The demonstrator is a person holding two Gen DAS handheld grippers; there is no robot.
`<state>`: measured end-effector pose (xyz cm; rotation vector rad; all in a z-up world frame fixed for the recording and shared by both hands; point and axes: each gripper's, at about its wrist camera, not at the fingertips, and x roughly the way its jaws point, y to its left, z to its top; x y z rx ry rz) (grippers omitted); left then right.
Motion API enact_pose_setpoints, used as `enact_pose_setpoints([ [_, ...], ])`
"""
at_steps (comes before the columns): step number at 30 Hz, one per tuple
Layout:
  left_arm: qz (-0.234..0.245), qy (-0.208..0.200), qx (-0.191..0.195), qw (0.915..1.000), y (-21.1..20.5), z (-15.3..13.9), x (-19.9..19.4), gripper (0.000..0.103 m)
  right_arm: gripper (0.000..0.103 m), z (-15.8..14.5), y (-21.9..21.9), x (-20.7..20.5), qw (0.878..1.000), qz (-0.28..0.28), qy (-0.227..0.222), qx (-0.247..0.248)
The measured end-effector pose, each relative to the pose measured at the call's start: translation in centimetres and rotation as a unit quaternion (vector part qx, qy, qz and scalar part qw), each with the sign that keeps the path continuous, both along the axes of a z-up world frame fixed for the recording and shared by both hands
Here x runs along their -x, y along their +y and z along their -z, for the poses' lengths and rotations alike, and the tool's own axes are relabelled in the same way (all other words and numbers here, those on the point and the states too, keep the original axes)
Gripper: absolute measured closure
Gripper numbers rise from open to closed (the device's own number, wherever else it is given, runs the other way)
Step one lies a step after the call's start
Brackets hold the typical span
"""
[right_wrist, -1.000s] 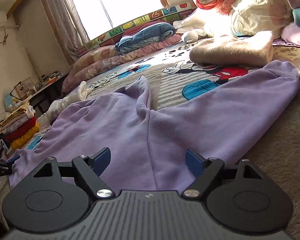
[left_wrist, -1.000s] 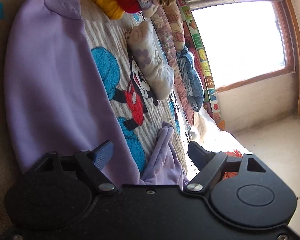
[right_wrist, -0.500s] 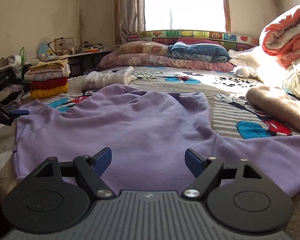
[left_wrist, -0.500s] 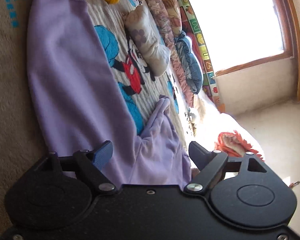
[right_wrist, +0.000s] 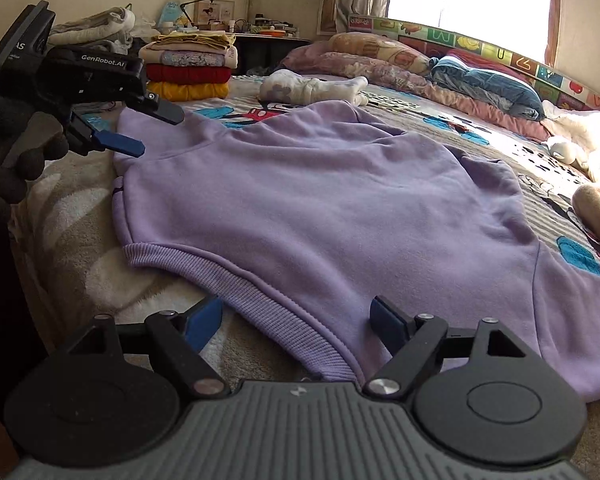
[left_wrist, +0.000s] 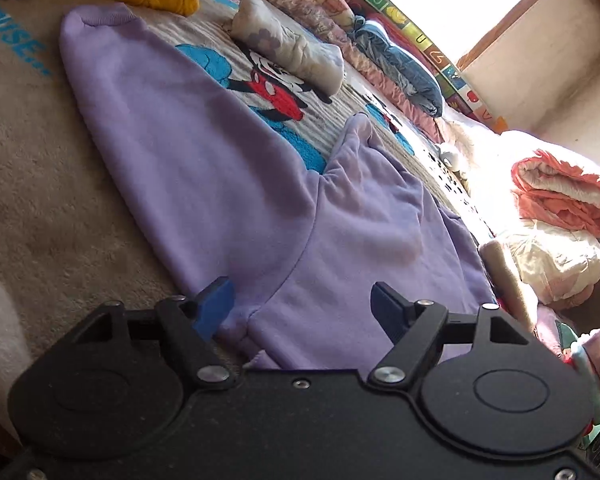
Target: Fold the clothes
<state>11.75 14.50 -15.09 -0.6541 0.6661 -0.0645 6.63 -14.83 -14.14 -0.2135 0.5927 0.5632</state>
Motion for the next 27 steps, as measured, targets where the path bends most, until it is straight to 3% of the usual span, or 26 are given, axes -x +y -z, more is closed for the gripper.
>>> enact_pose_setpoints([
  [3,0.012,-0.058,-0.013,0.9981,-0.7,-1.9,1.2,0.026,0.023,-0.2,-1.0,-0.2,0.999,0.012,0.033,-0.014],
  [5,0.029,-0.088,-0.01,0.9957,-1.4,-2.6,1.4,0.025,0.024,-1.1,-1.9,0.5,0.998,0.025,0.01,-0.049],
  [6,0.033,-0.08,-0.011,0.9962,-1.9,-2.1,1.0,0.025,0.024,-1.4,-2.2,0.6,0.998,0.039,-0.002,-0.054],
  [8,0.04,-0.012,-0.013,0.999,-2.5,0.5,-0.4,0.026,0.023,-1.1,-2.6,-0.2,0.997,0.056,0.015,-0.059],
  [9,0.043,-0.014,-0.028,0.9986,-2.8,0.1,-0.2,0.028,0.023,-0.8,-2.9,-0.9,0.995,0.06,0.037,-0.064],
  [11,0.047,-0.029,-0.046,0.9975,-3.5,-1.5,0.2,0.027,0.021,-1.0,-3.4,-1.0,0.994,0.066,0.03,-0.079],
  [13,0.049,-0.069,-0.053,0.995,-4.0,-3.4,0.4,0.025,0.022,-1.2,-4.0,-1.0,0.993,0.072,0.022,-0.094],
  [16,0.054,-0.083,-0.062,0.9932,-4.7,-4.9,-0.2,0.024,0.022,-1.6,-4.9,-1.1,0.99,0.081,0.009,-0.116],
  [21,0.058,-0.085,-0.081,0.9914,-5.6,-6.5,-2.0,0.021,0.022,-2.2,-6.5,-1.4,0.983,0.105,-0.011,-0.151],
  [27,0.075,-0.067,-0.087,0.9911,-5.5,-8.5,-5.9,0.021,0.022,-2.5,-9.2,-5.1,0.975,0.137,-0.02,-0.174],
])
